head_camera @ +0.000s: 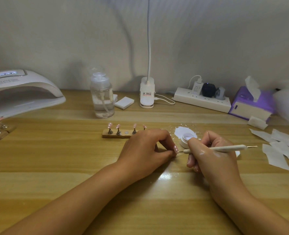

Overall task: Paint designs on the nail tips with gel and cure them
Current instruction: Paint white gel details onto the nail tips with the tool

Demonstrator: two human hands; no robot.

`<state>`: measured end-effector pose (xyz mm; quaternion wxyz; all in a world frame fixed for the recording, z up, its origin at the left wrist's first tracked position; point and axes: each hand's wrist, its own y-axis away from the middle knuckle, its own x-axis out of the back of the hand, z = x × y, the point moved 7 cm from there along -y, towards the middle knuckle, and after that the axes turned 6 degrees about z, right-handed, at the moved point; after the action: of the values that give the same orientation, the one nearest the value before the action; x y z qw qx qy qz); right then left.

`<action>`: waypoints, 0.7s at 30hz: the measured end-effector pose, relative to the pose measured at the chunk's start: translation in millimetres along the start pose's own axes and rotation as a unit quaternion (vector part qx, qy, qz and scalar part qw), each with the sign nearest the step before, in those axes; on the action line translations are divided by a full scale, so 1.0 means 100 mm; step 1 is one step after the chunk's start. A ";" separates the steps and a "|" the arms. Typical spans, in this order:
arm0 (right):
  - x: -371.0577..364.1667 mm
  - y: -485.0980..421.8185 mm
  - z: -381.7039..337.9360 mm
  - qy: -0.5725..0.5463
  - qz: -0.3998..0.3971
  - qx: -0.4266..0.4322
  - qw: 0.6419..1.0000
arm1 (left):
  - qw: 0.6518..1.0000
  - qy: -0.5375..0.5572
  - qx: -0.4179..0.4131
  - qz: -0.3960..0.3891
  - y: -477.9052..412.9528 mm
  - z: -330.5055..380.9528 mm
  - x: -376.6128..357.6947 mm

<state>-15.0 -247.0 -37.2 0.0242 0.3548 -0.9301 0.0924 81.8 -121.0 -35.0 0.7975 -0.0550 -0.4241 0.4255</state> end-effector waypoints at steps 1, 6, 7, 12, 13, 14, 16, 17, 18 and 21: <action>0.00 0.00 0.00 -0.001 -0.002 0.000 1.000 | 1.000 0.001 0.000 0.000 0.00 0.00 0.00; 0.01 -0.02 0.01 -0.007 0.007 -0.001 1.000 | 1.000 0.000 -0.002 0.001 0.00 0.01 0.00; 0.02 -0.02 0.01 -0.011 0.009 -0.001 1.000 | 1.000 0.000 -0.002 0.001 0.00 0.01 0.00; 0.01 -0.01 0.02 -0.003 0.007 0.002 1.000 | 1.000 0.002 -0.001 0.002 0.00 0.01 0.00; 0.01 -0.01 0.02 -0.003 0.006 0.001 1.000 | 1.000 0.004 0.000 0.001 0.00 0.01 0.00; 0.01 -0.01 0.03 -0.002 0.006 0.001 1.000 | 1.000 0.005 0.002 0.000 0.00 0.01 0.00; 0.00 -0.01 0.03 0.001 0.004 0.002 1.000 | 1.000 0.004 0.003 0.000 0.00 0.00 -0.01; 0.00 -0.01 0.03 0.003 0.004 0.002 1.000 | 1.000 0.003 0.003 0.000 0.00 0.00 -0.01; 0.00 -0.01 0.02 0.003 0.006 0.002 1.000 | 1.000 0.002 0.004 -0.001 0.00 0.00 -0.01; 0.03 -0.02 0.00 -0.032 0.027 -0.010 0.999 | 1.000 0.004 0.006 -0.003 0.00 0.00 -0.01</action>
<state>-15.9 -250.1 -36.8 -0.0043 0.3321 -0.9405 0.0723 81.9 -121.6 -35.9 0.8007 -0.0510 -0.4188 0.4254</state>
